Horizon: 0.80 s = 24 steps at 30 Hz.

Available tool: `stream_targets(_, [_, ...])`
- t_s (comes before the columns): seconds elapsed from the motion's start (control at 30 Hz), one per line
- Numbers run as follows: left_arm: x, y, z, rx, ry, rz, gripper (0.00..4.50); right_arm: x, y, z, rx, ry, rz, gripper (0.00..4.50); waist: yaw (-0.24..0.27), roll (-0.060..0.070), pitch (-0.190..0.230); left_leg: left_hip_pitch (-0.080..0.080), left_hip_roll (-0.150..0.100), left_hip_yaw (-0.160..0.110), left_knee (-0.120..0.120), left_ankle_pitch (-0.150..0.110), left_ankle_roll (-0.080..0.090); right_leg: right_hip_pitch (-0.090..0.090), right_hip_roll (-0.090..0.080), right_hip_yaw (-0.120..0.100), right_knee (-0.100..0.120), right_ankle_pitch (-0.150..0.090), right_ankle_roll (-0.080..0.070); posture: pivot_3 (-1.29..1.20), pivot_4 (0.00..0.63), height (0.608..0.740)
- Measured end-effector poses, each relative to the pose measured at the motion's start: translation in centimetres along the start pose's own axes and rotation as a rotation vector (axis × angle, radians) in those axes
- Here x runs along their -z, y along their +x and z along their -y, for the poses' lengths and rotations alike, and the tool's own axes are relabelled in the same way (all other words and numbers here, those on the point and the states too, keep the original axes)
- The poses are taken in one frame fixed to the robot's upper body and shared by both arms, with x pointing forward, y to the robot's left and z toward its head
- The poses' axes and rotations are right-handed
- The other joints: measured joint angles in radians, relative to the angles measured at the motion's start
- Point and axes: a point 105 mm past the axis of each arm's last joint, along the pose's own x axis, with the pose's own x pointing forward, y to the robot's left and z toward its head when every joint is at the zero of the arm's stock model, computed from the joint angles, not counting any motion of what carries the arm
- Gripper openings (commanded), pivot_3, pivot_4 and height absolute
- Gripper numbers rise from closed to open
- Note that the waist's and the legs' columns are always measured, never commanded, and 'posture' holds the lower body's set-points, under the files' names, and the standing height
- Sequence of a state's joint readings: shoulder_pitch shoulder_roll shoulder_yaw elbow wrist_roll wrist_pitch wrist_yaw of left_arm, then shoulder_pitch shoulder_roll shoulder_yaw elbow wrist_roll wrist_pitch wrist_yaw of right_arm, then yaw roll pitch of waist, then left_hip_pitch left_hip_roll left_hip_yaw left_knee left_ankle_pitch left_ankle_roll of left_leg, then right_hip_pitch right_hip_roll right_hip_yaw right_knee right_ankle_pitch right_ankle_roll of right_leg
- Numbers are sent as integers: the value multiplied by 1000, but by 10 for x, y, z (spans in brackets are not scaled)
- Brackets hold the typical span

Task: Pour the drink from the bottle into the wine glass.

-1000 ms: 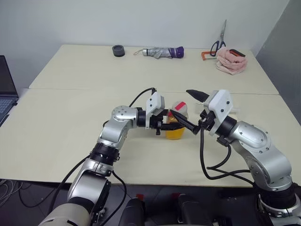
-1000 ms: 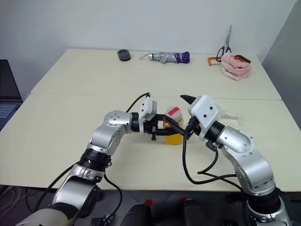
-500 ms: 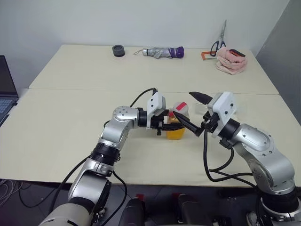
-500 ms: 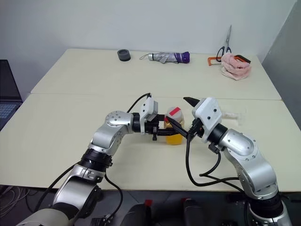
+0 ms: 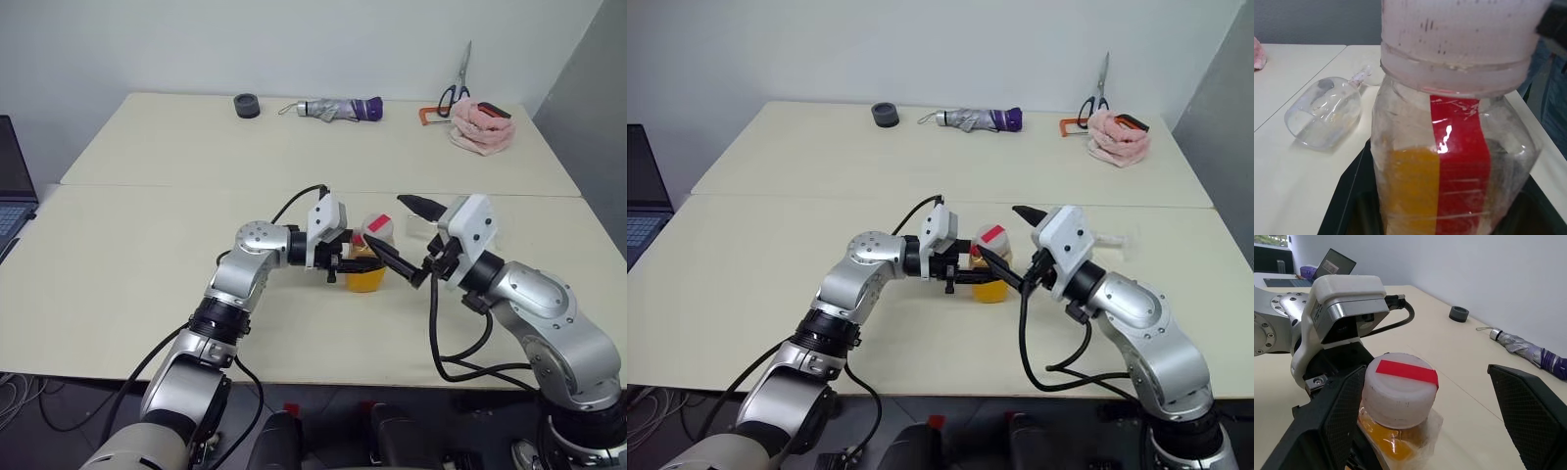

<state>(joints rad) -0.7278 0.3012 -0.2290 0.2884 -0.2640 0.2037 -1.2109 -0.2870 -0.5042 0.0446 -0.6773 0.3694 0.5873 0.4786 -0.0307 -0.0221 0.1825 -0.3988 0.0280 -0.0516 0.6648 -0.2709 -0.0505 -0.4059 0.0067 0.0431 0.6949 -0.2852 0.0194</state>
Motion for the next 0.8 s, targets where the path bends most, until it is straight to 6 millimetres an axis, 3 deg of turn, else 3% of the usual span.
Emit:
stream_targets(0.53, [0, -2, -1, -5, 2, -5, 1904, 4, -8, 0, -2, 28, -34, 4213, 0, 0, 0, 0, 0, 0, 0, 0, 0, 0, 0, 0, 0, 0, 0, 0, 150, 740])
stream_targets(0.8, [-1, -2, -1, -3, 14, -1, 1903, -13, -3, -8, -46, 112, 19, 4213, -1, 0, 0, 0, 0, 0, 0, 0, 0, 0, 0, 0, 1, 0, 0, 0, 150, 740])
